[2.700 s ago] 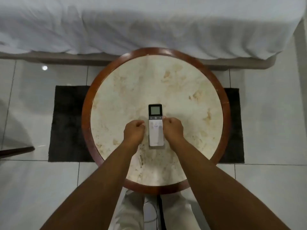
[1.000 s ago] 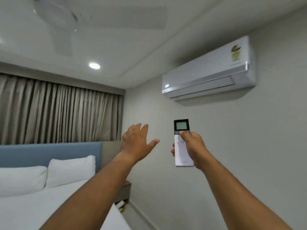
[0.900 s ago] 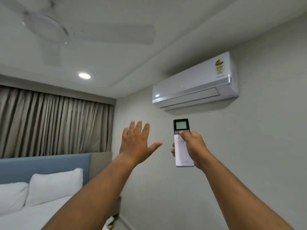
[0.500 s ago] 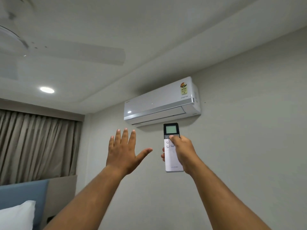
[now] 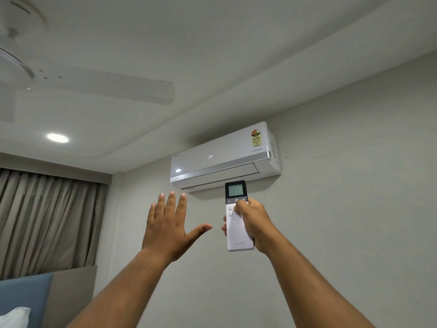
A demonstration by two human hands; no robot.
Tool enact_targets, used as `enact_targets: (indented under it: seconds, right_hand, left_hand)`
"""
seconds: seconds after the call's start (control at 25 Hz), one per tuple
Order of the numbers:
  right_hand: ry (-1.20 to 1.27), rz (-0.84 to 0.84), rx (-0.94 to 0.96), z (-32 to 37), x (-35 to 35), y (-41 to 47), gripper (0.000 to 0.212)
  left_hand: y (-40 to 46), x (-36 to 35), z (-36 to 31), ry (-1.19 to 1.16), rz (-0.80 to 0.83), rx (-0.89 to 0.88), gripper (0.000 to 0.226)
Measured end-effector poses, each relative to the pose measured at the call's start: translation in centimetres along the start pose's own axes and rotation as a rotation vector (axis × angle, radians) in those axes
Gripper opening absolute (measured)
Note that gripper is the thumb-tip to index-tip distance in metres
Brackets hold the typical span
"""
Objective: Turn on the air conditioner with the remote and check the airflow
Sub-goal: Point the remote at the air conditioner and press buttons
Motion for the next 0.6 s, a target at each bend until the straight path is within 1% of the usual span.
enact_targets:
  seconds: [0.2,0.36,0.52,0.6]
  right_hand:
    - [0.065,-0.031,0.103,0.5,0.2,1.1,0.016]
    - [0.148,-0.02,0.049,-0.1,-0.7,1.1,0.02]
    - [0.064,-0.048,0.031,-0.7,-1.5,1.2,0.018]
    - [0.042,-0.059,0.014,-0.9,-1.9,1.4,0.021]
  left_hand:
    - [0.5,0.1,1.3,-0.007,-0.017,-0.023,0.119]
    - [1.0,0.2,2.2,0.002,-0.034,-0.028,0.118]
    - [1.2,0.1,2.7,-0.003,-0.056,-0.027,0.112]
    - [1.2,0.0,3.0,-0.003,-0.063,-0.03,0.112]
Point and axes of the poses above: each hand's wrist, its own y-axis towards the middle knuckle, its own x-axis out of the back of the hand, z = x × y, the point moved 4 cm from there along y, towards the middle knuckle, and after that the axes turned 10 degrees about -y, right-handed, at the moved point
